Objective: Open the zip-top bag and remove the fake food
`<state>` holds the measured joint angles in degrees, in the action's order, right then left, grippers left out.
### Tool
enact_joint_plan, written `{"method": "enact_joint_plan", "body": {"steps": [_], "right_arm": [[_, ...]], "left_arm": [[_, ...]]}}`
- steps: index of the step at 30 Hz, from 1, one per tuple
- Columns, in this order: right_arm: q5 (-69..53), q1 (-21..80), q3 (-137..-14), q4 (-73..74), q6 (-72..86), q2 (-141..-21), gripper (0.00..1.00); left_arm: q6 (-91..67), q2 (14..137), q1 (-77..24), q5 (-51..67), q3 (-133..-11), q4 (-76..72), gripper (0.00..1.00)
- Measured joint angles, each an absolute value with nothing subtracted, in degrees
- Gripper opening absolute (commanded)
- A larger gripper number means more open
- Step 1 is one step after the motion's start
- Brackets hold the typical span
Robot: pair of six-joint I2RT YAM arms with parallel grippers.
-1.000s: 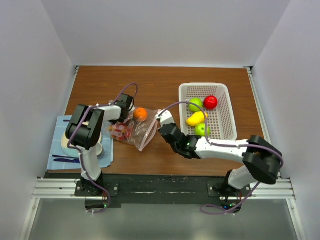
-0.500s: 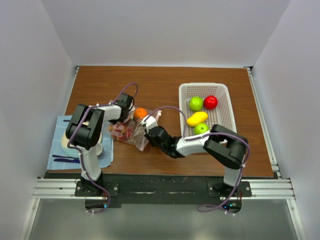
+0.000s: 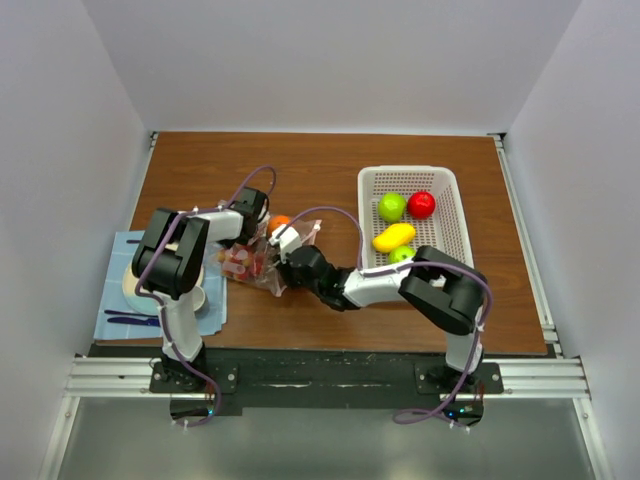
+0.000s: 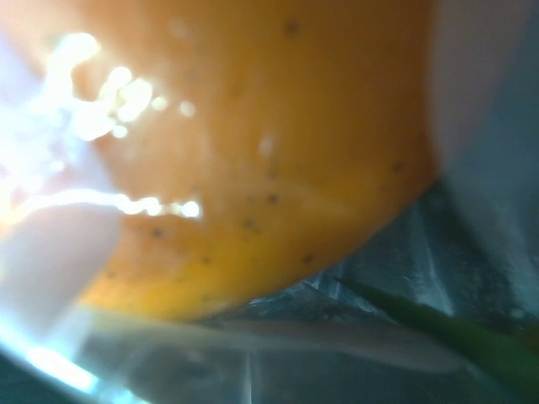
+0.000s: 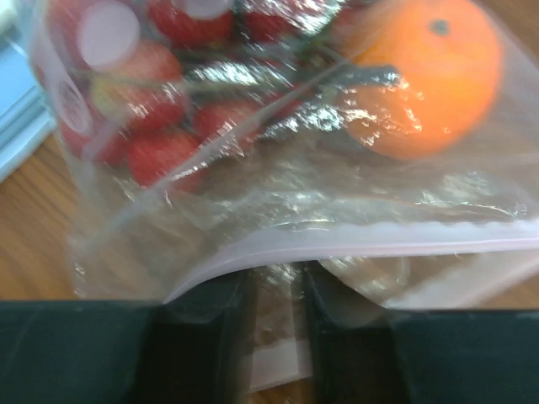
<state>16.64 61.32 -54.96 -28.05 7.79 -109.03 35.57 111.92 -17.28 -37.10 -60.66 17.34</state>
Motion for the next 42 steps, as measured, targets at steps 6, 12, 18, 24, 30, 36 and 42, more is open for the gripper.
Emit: {"method": "enact_joint_plan", "body": {"steps": [6,12,18,24,30,36,42], "right_arm": [[10.76,61.21,-58.43,-35.73,6.68,-115.7,0.82],[9.74,60.99,-58.13,-44.71,6.59,-119.98,0.82],[7.6,59.44,-58.15,-50.7,7.9,-120.53,0.79],[3.68,55.09,-58.17,-57.28,12.49,-120.81,0.72],[0.38,51.94,-61.98,-62.41,18.33,-125.82,0.63],[-4.05,51.59,-65.95,-62.43,22.61,-129.49,0.16],[-5.8,50.76,-63.4,-61.3,25.5,-127.52,0.0]], "left_arm": [[35.57,111.98,-17.32,-37.1,-60.66,17.41,0.0],[35.42,112.09,-17.54,-37.15,-60.69,17.43,0.0],[35.0,112.33,-17.74,-37.54,-60.75,17.43,0.0],[35.03,112.38,-17.78,-37.63,-60.47,17.37,0.0],[34.85,112.38,-17.82,-37.95,-60.38,17.1,0.0],[34.96,112.25,-17.87,-37.95,-60.38,17.15,0.0],[35.22,112.25,-17.78,-38.24,-60.25,16.88,0.0]]}}
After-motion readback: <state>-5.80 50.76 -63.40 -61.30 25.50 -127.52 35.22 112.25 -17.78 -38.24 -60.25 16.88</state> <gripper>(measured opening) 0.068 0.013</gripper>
